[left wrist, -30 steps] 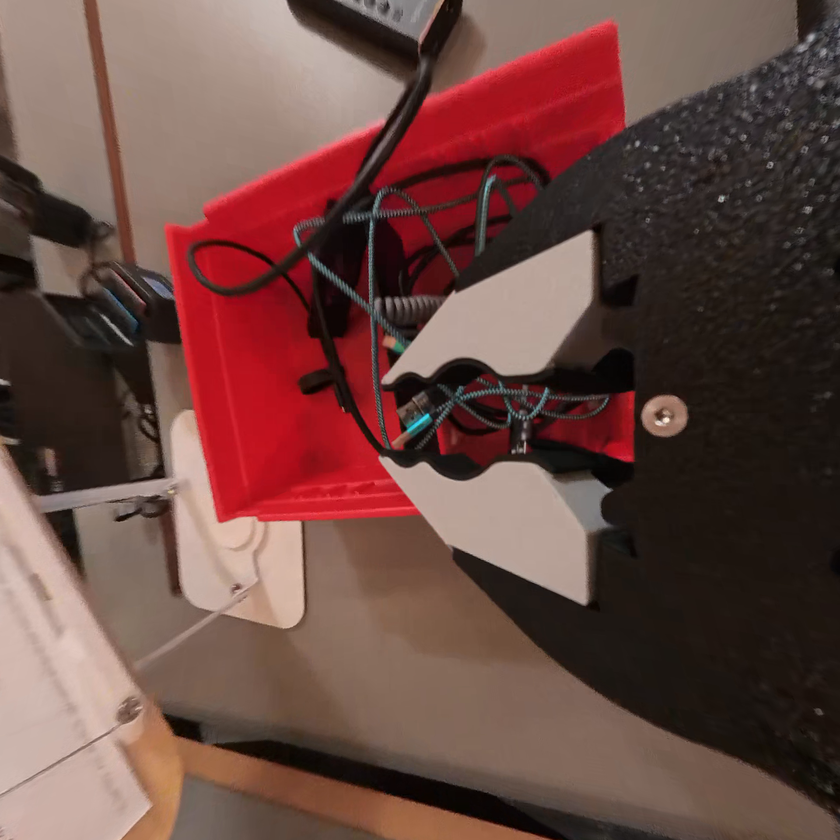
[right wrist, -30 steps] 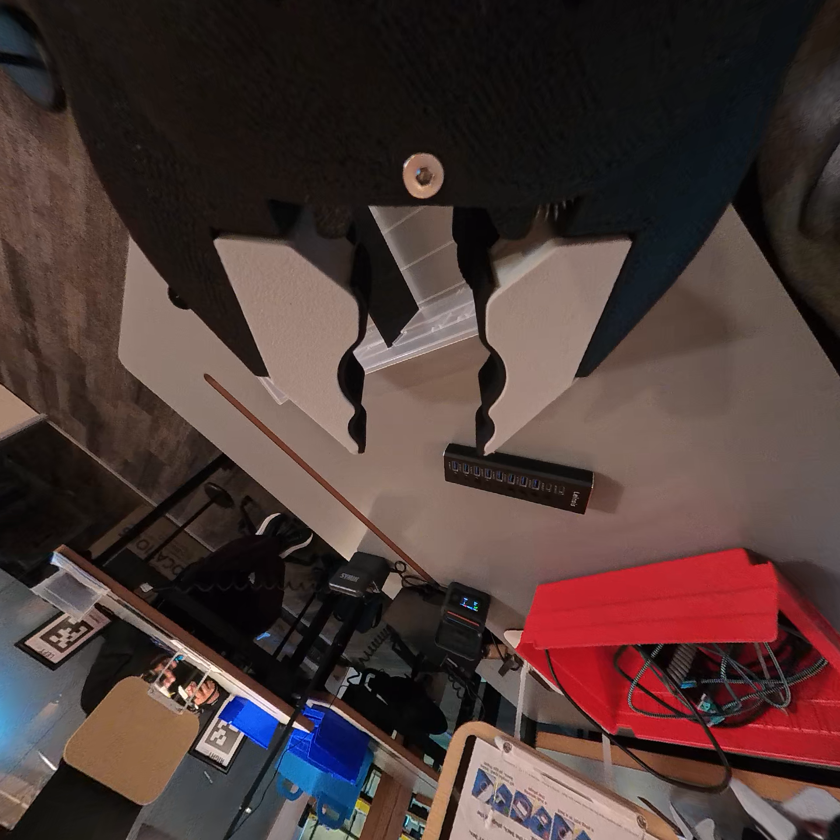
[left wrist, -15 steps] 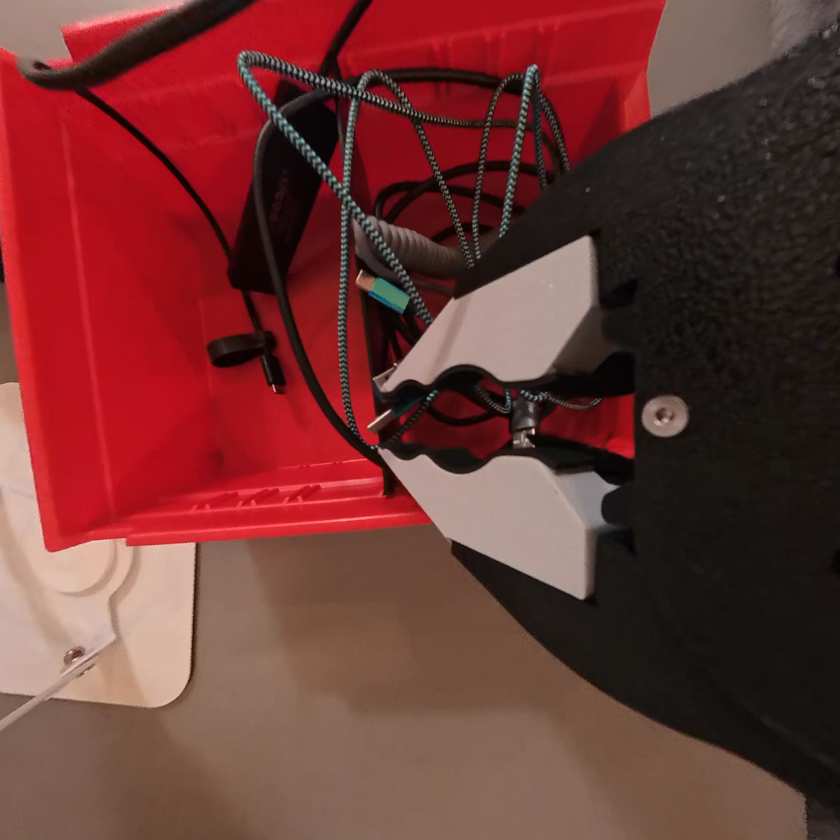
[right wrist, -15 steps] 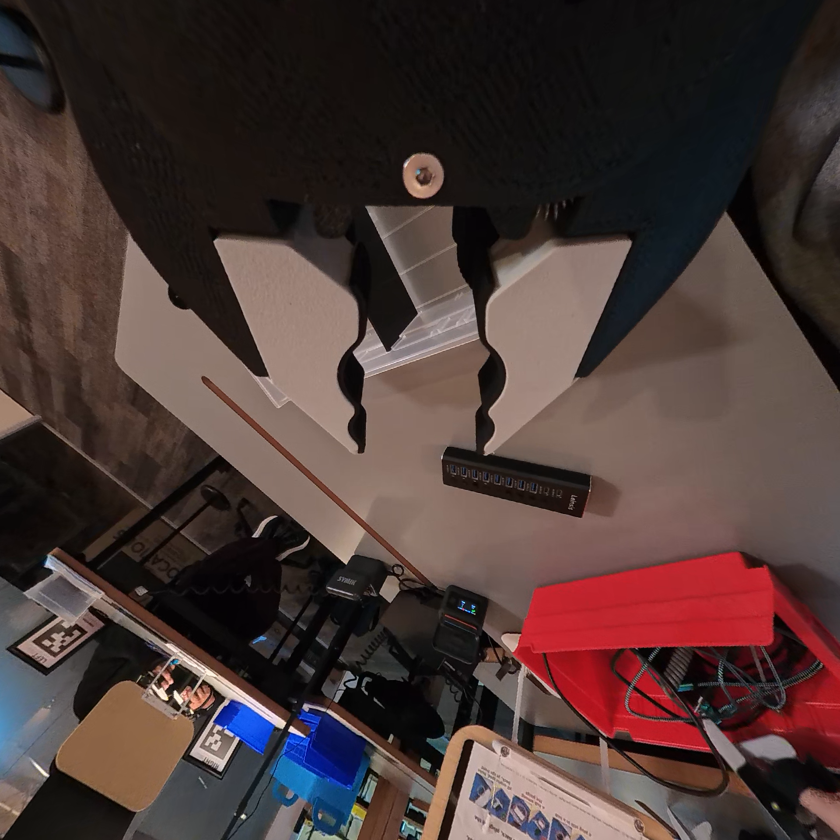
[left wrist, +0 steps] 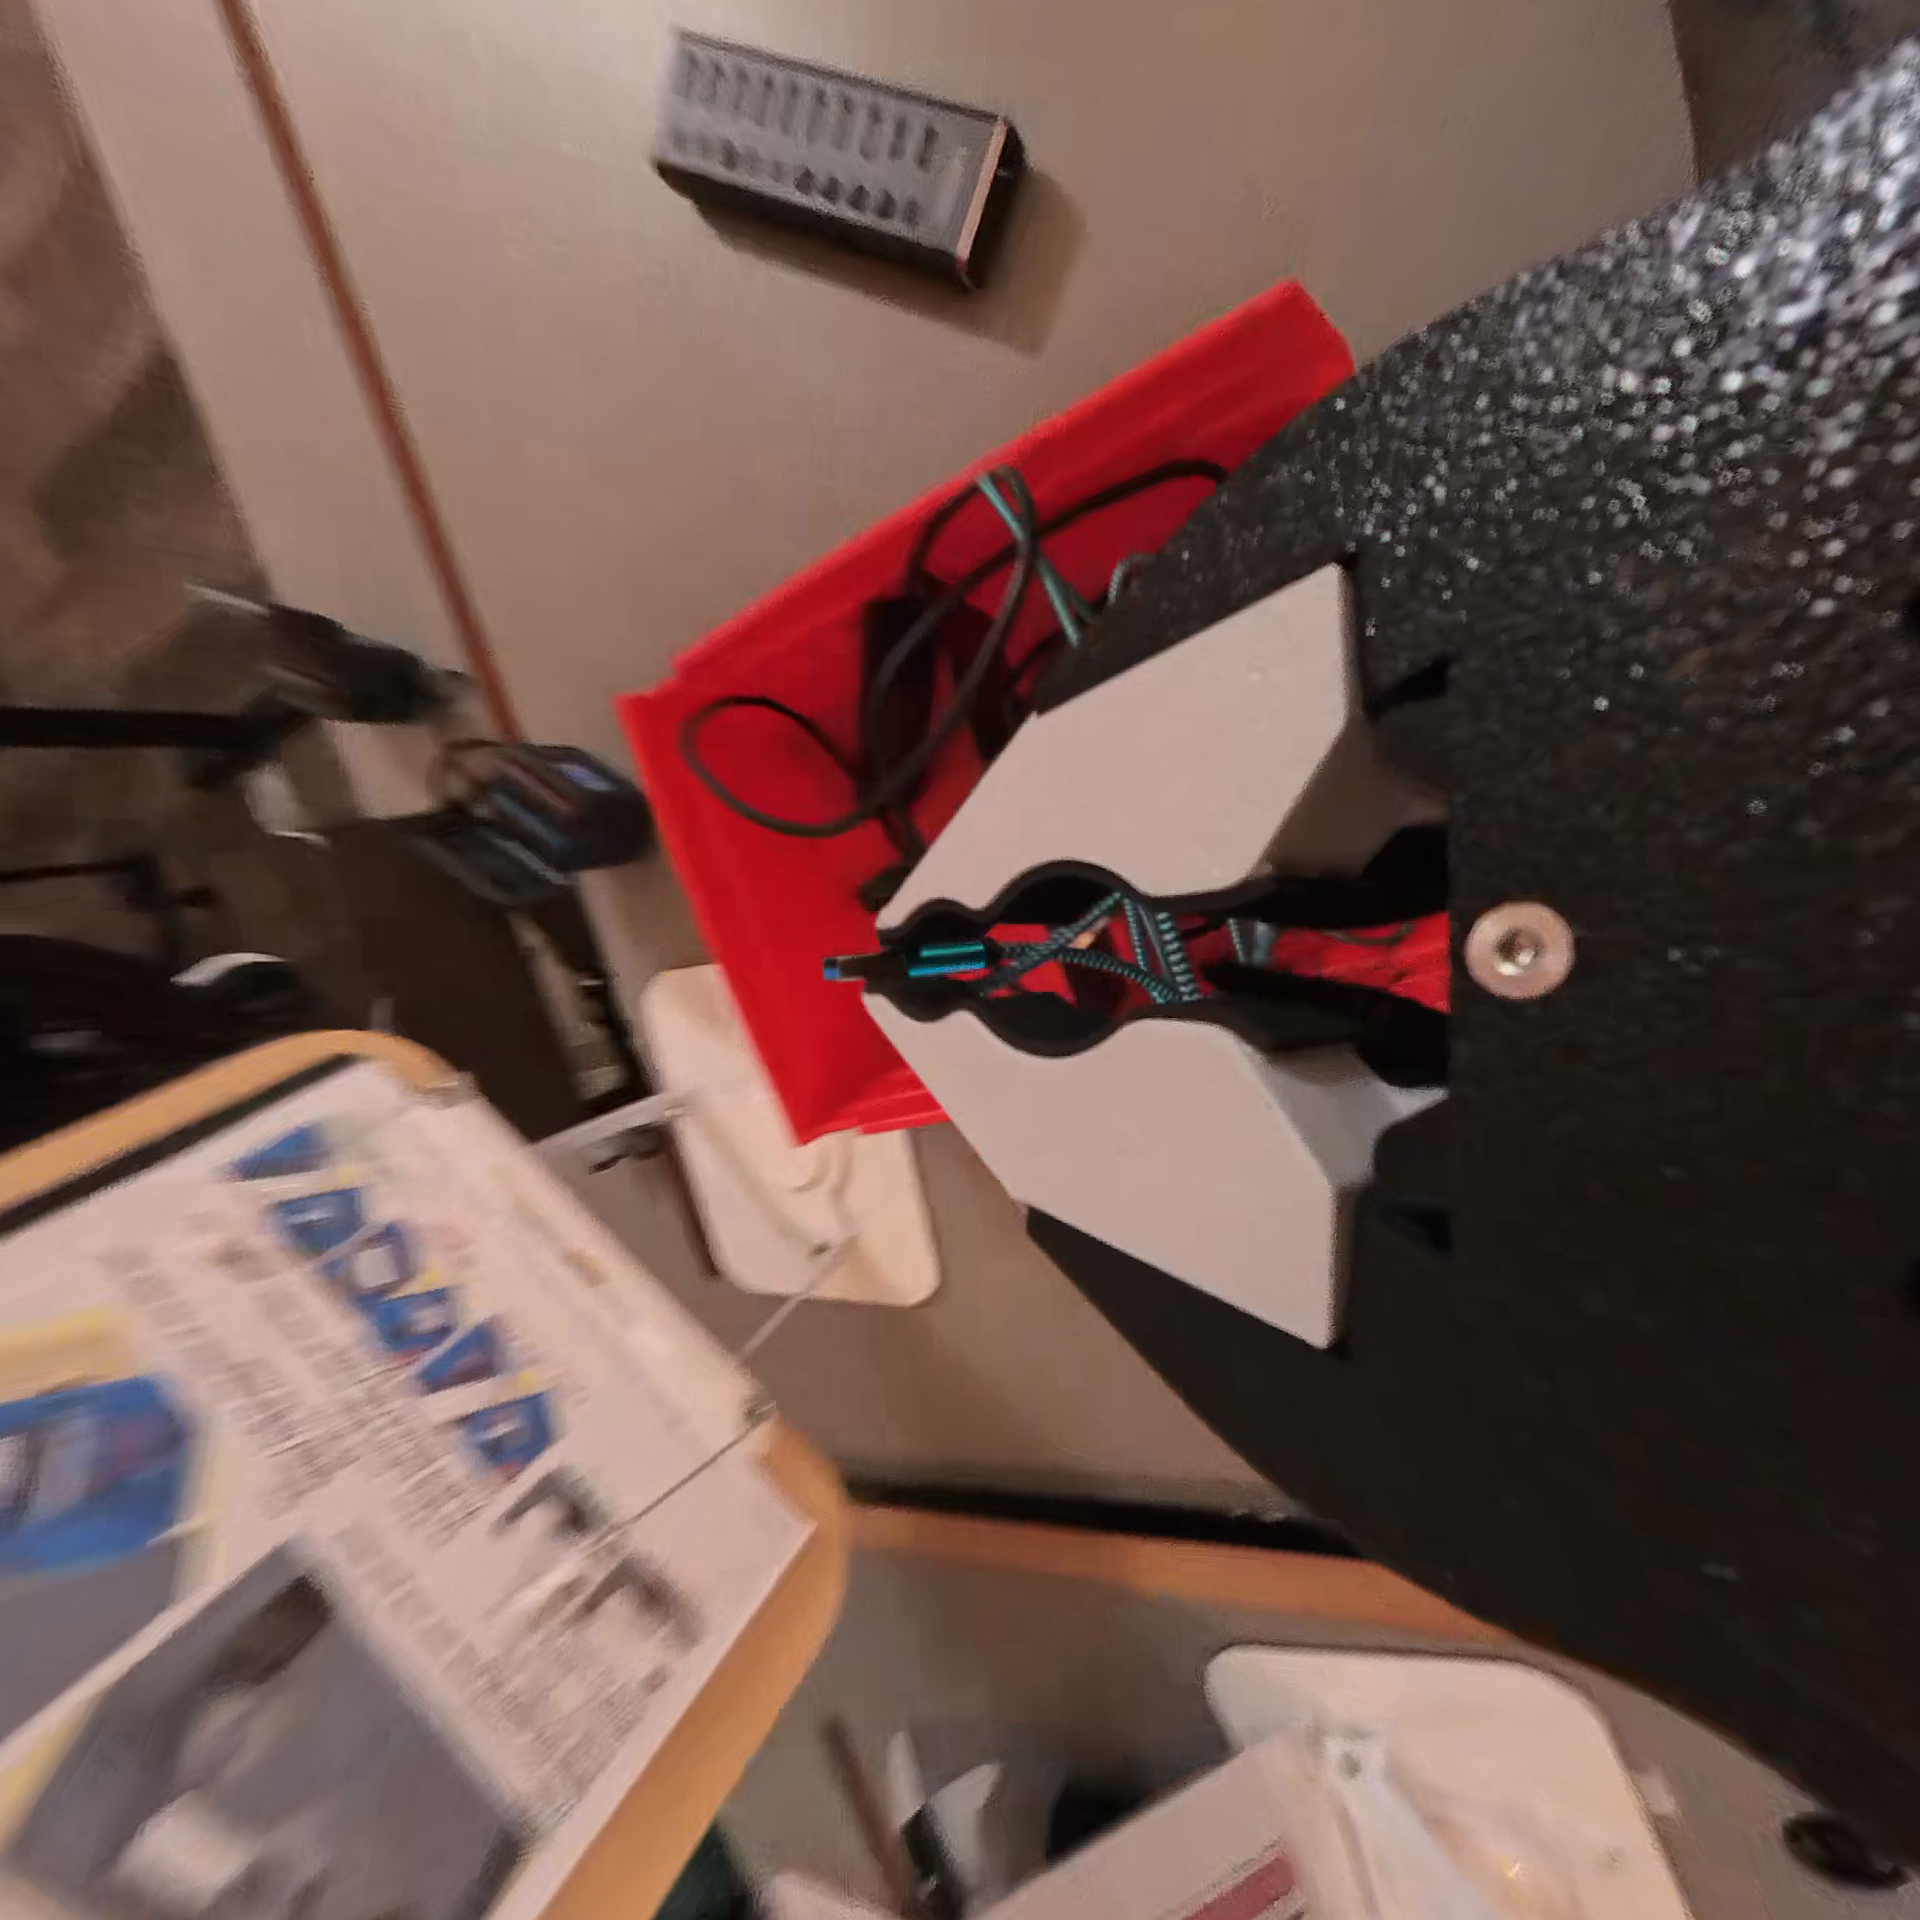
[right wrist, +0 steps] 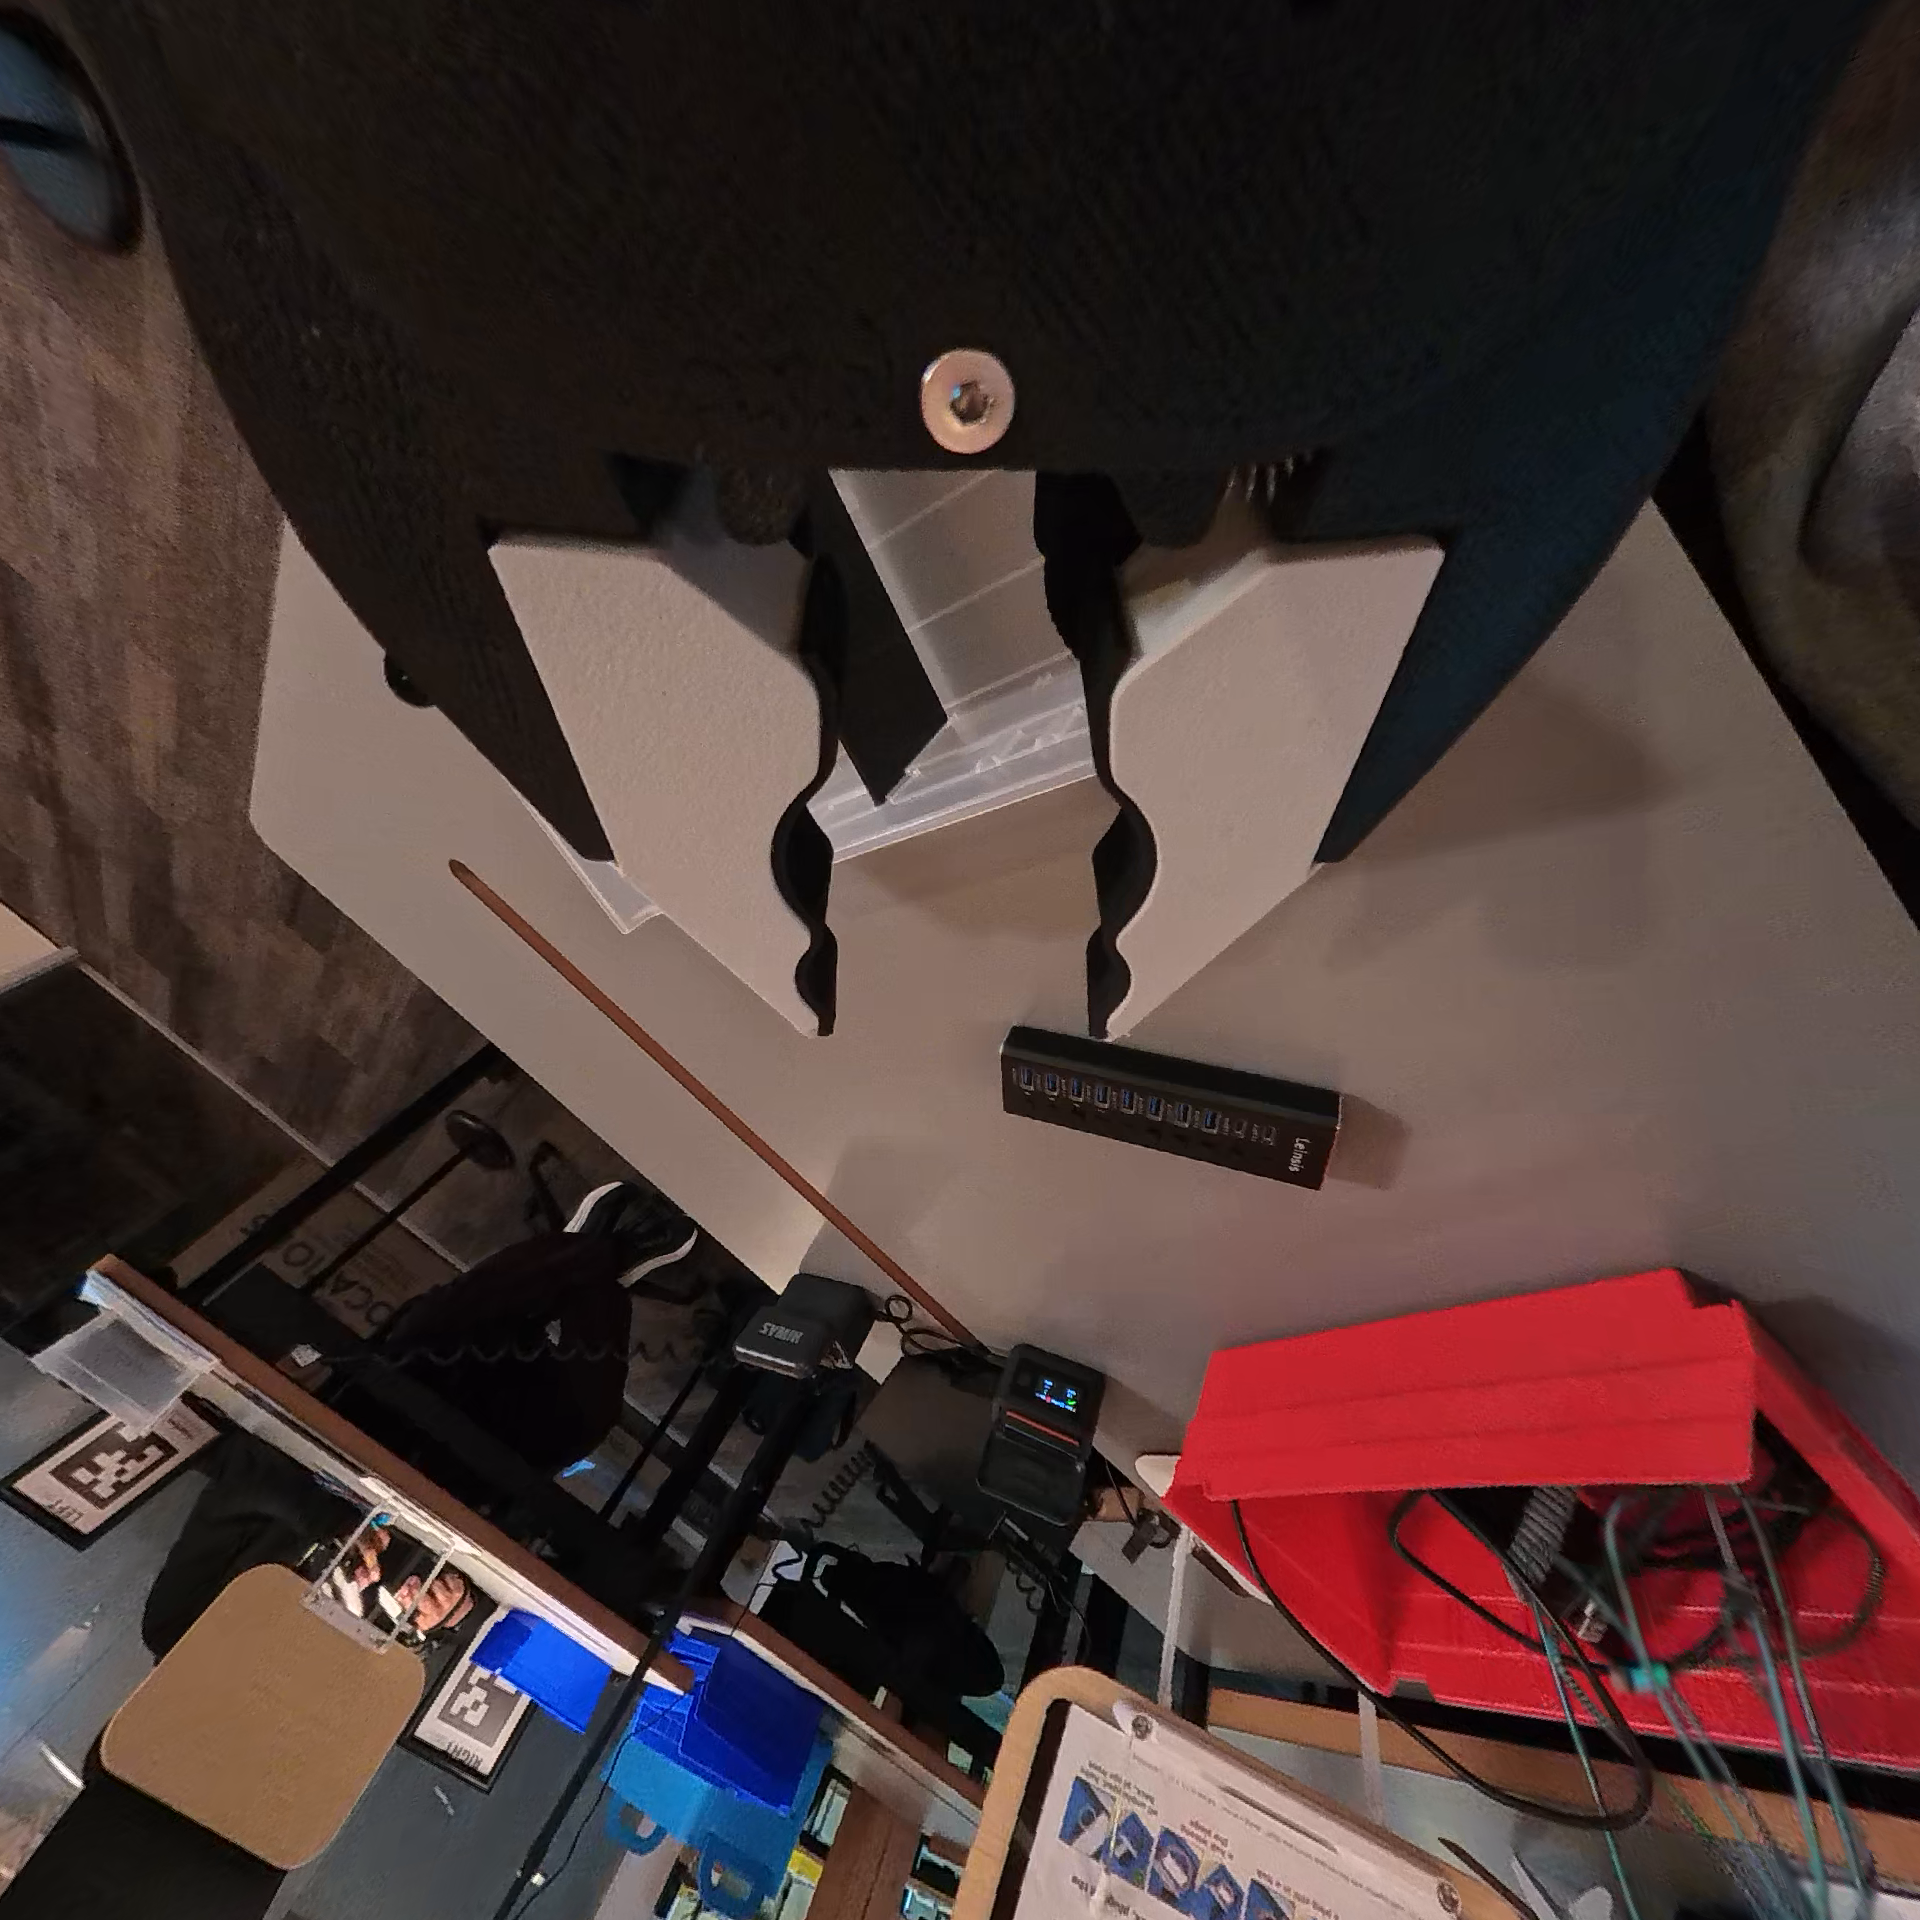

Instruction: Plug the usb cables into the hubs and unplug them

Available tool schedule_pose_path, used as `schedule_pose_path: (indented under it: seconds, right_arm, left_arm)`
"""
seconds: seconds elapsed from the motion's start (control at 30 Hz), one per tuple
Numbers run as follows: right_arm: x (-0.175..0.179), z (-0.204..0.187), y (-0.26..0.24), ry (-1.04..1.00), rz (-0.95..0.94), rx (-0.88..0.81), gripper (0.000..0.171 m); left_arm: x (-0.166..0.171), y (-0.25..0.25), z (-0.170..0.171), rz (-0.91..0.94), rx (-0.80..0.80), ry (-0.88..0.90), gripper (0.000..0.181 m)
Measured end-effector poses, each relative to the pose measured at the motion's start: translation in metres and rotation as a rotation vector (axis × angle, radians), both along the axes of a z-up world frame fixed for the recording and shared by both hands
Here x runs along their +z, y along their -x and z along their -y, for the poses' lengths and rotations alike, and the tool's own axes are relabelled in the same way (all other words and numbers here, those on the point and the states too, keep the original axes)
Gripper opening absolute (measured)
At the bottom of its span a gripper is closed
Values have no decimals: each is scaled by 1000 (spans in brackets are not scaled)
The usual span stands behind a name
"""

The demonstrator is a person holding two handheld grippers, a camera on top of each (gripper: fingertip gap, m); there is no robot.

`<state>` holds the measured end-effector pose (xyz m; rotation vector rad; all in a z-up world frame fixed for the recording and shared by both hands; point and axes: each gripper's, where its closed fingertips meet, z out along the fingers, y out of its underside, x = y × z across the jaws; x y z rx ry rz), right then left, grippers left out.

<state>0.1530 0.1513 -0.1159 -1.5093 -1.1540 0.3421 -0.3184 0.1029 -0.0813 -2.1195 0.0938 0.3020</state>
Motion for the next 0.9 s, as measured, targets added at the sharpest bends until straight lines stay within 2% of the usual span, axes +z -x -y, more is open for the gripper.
schedule_pose_path:
  seconds: [0.03, 0.17, 0.43, 0.7, 0.8, 0.9]
  right_arm:
    - [0, 1, 1, -1, 2, 2, 47]
    - [0, 3, 4, -4, 8, 14, 47]
    - [1, 4, 4, -4, 3, 16, 48]
    - [-1, 2, 6, 1, 2, 15, 48]
    - [-1, 2, 7, -3, 1, 16, 47]
    - [0, 2, 7, -5, -2, 16, 47]
  left_arm:
    - [21, -5, 1, -24, -20, -55, 3]
    - [94, -18, 9, -113, -56, -220, 3]
    - [218, -46, 10, -315, -83, -400, 3]
    - [351, -122, -2, -447, -164, -522, 3]
    - [383, -164, -11, -412, -244, -549, 3]
    - [376, -213, -31, -280, -395, -475, 3]
